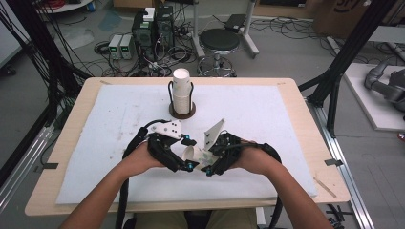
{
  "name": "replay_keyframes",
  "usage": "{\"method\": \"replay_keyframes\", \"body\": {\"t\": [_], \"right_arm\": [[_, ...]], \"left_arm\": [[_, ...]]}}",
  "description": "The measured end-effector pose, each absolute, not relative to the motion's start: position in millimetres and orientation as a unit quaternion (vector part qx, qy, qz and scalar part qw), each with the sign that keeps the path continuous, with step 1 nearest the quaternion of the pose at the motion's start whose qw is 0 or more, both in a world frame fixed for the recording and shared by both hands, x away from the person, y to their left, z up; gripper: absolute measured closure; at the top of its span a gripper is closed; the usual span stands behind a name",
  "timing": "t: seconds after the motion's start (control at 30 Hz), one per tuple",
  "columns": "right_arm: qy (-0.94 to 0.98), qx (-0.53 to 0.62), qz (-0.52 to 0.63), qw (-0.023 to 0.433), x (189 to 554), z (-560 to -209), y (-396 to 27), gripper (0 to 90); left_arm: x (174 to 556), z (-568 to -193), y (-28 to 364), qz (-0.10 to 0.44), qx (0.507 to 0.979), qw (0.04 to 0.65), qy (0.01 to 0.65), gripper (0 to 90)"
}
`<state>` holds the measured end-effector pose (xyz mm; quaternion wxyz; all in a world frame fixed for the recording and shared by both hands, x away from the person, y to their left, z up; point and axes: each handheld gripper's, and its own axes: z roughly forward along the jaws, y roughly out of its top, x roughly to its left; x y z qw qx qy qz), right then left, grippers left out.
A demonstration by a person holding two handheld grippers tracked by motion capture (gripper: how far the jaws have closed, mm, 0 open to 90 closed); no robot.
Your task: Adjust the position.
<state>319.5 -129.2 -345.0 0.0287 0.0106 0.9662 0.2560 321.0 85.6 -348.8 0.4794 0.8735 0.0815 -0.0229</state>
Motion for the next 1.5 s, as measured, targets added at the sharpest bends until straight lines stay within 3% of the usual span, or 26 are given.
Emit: {"method": "replay_keyframes", "body": {"t": [0.27, 0.43, 0.57, 0.7, 1.1, 1.5], "right_arm": [[0.970, 0.007, 0.243, 0.024, 319.9, -344.5, -128.7, 38.9], [0.972, 0.006, 0.232, 0.022, 320.8, -343.6, -128.2, 39.0], [0.972, 0.011, 0.232, 0.020, 321.3, -343.9, -128.2, 31.5], [0.960, 0.016, 0.276, 0.034, 321.9, -339.9, -133.3, 21.6], [0.916, 0.055, 0.395, 0.041, 323.9, -322.8, -169.3, 21.1], [0.856, 0.098, 0.502, 0.067, 316.9, -339.5, -192.8, 20.3]], "left_arm": [[322.5, -350.9, 84.4, -0.035, 0.875, 0.478, 0.069, 35.8], [321.9, -352.4, 83.1, -0.031, 0.876, 0.476, 0.069, 37.1], [322.4, -352.7, 85.4, -0.028, 0.873, 0.482, 0.070, 37.3], [323.4, -352.5, 91.0, -0.021, 0.865, 0.496, 0.076, 37.4], [322.4, -353.2, 109.8, -0.012, 0.823, 0.560, 0.099, 37.4], [318.5, -360.5, 117.8, -0.003, 0.795, 0.598, 0.102, 37.3]]}}
